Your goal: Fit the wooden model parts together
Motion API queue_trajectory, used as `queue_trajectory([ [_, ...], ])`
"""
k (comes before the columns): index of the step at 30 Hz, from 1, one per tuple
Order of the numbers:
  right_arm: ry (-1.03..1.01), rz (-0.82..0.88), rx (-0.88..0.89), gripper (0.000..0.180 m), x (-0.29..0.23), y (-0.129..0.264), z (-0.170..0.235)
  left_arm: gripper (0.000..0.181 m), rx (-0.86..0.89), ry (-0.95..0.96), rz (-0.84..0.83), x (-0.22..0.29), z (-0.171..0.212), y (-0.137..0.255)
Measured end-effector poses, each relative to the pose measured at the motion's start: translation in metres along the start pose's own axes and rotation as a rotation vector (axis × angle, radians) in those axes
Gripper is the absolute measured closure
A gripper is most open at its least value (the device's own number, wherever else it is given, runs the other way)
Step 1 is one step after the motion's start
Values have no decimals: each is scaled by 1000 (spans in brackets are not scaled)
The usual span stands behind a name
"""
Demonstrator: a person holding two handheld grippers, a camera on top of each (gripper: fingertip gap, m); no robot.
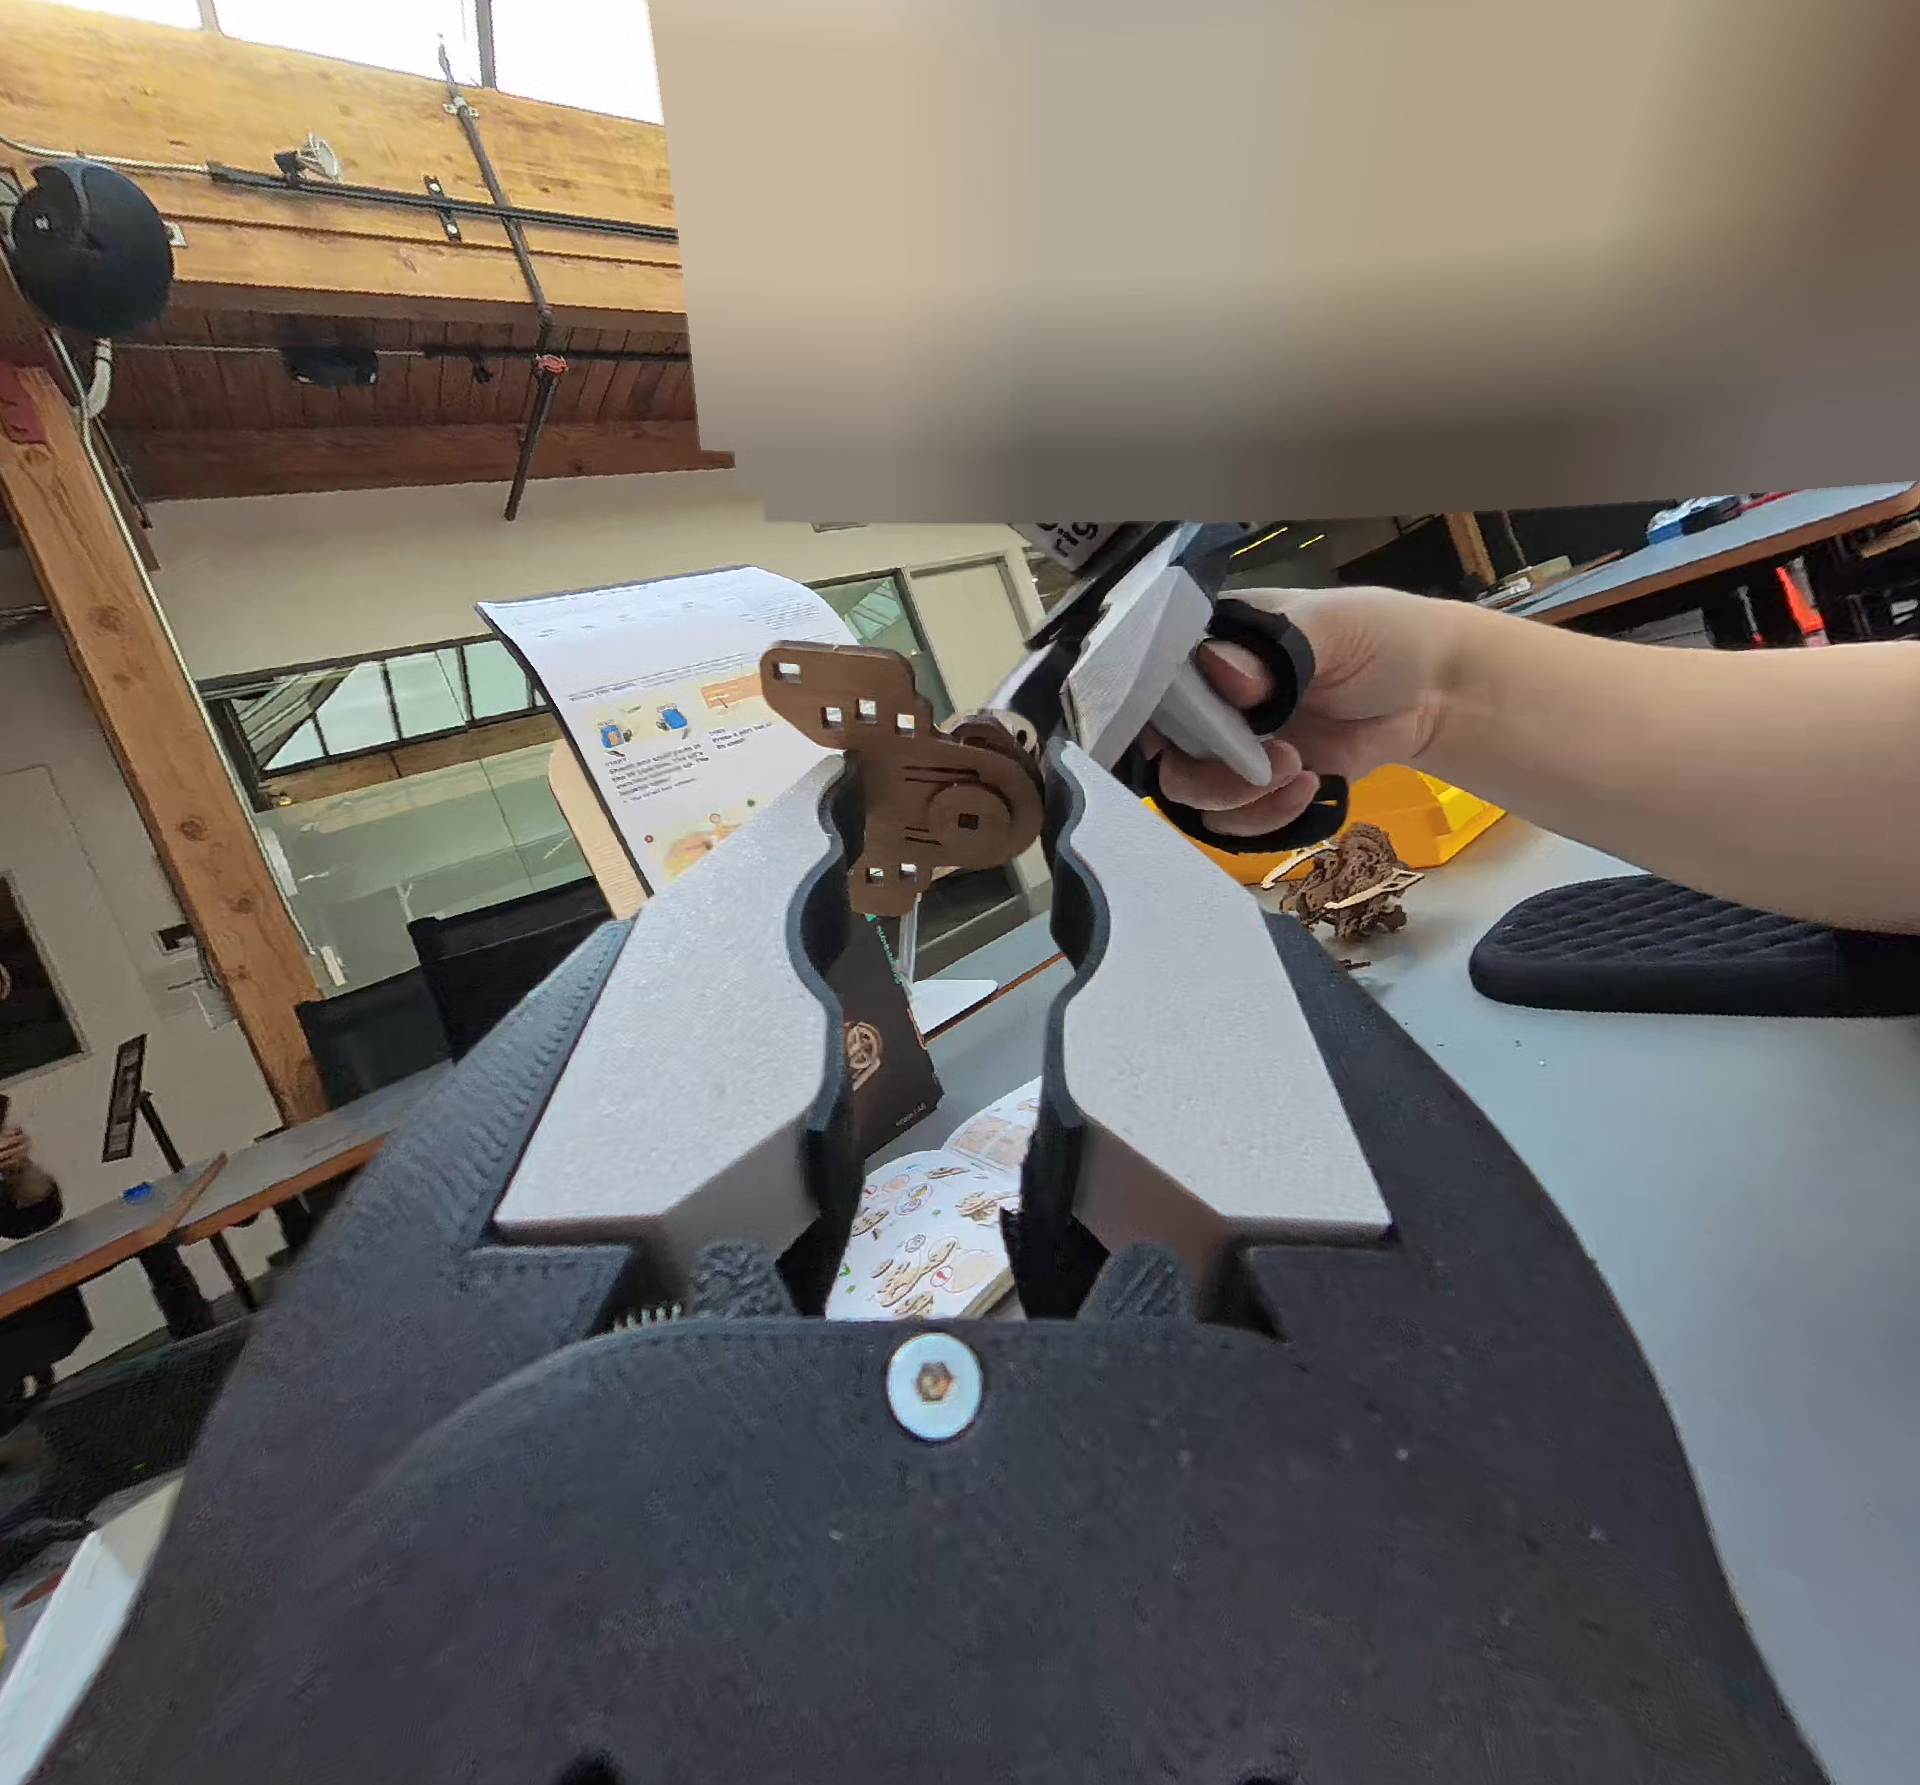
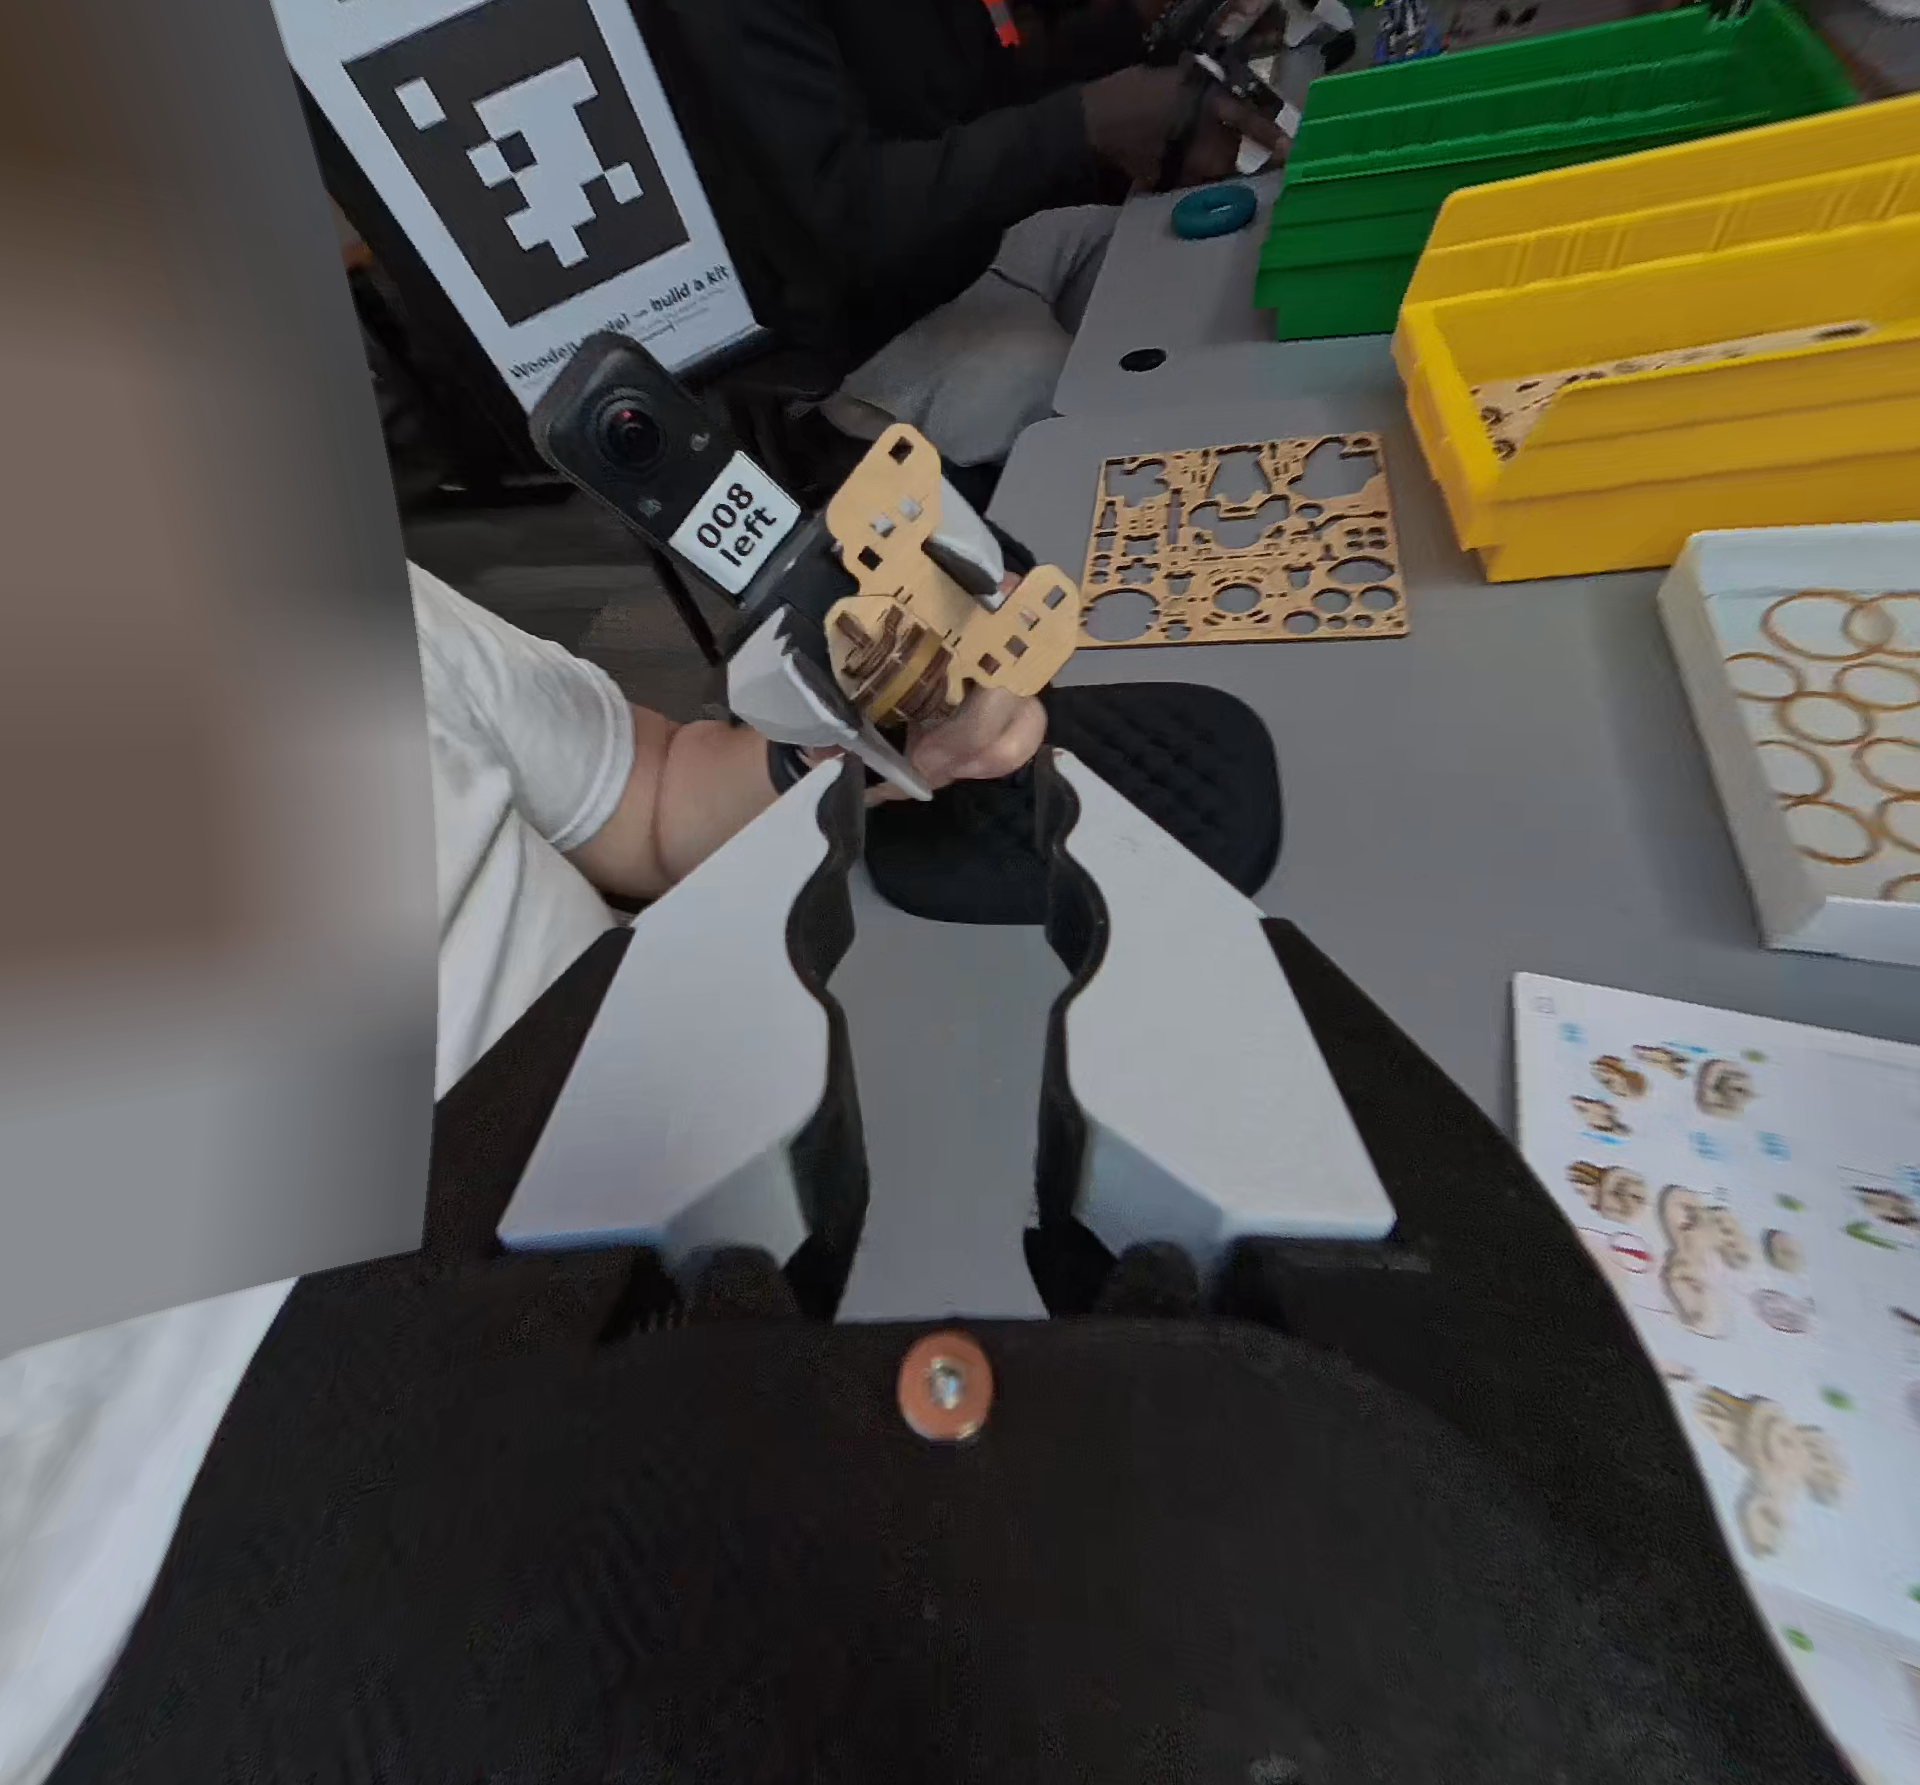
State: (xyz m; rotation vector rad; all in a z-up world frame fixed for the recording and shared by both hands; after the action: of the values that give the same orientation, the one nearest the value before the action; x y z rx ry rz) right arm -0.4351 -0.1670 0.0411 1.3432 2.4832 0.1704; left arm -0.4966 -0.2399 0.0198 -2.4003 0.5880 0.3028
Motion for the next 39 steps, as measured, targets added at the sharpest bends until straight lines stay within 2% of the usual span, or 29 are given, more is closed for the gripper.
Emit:
queue_trajectory([
  [2, 262, 93, 21, 145, 0, 6, -6, 148, -22, 78, 37, 0, 4, -1],
  [4, 470, 92, 56, 150, -13, 9, -11, 148, -53, 143, 61, -2, 10, -2],
  [8, 603, 145, 9, 160, -18, 7, -7, 148, -77, 219, 107, -1, 16, -2],
  [20, 564, 135, -89, 168, -13, -3, 6, 148, -129, 182, 144, 6, 24, -4],
  [39, 464, -33, -46, 169, -16, -1, 12, 148, -112, 164, 209, 15, 21, -4],
])
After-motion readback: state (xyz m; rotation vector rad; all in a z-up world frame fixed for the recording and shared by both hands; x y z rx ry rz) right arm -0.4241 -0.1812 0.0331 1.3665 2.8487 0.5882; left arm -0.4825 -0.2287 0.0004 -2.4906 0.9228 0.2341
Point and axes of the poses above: each gripper's, where its closed fingertips meet, y back along the fingers, z out of its underside, x = y × z across the jaws, the point moved 5 cm from there along y, back along the fingers, and after that the axes turned 5 degrees about x, right-handed, at the moved point
